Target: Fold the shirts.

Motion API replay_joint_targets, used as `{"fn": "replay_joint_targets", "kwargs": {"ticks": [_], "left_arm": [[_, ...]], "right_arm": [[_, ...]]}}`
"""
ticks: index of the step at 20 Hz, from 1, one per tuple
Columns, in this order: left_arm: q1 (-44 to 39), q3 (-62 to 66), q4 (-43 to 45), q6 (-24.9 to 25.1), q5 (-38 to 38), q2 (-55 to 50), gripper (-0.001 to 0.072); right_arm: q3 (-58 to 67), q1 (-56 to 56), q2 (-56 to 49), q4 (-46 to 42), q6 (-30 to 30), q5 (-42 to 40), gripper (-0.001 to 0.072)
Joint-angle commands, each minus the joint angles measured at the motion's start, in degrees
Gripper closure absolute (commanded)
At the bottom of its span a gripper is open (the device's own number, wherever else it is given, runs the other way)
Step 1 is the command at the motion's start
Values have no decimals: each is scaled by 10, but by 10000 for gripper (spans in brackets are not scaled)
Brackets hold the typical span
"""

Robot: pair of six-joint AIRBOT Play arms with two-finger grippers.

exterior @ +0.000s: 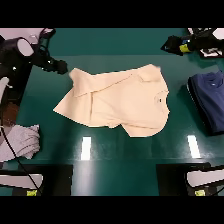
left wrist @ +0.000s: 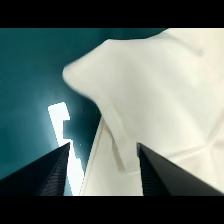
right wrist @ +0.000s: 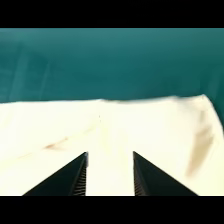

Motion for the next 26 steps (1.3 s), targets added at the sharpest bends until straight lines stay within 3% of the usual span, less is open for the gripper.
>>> {"fn": "replay_joint_targets", "kwargs": {"ticks": [1,4,10,14,24,26], "left_arm": [[62,7,-41,11,-76,-7,207],[140,-16,-116,59,-171,-9,207],[245,-168,-165,118,-171,-9,207],[241,-218,-176,155,-137,-18,208],[181,-218,-178,147,-167,-67,218],[181,-218,-179,148,-174,-67,677]], "right_arm": [[3,-18,-3,39,-28,85,428],[-62,-29,34,89,-70,172,428],[-274,-29,145,94,-83,183,428],[-363,-29,200,99,-83,167,428],[-480,-32,313,96,-58,156,428],[-524,-45,343,92,-24,155,428]]}}
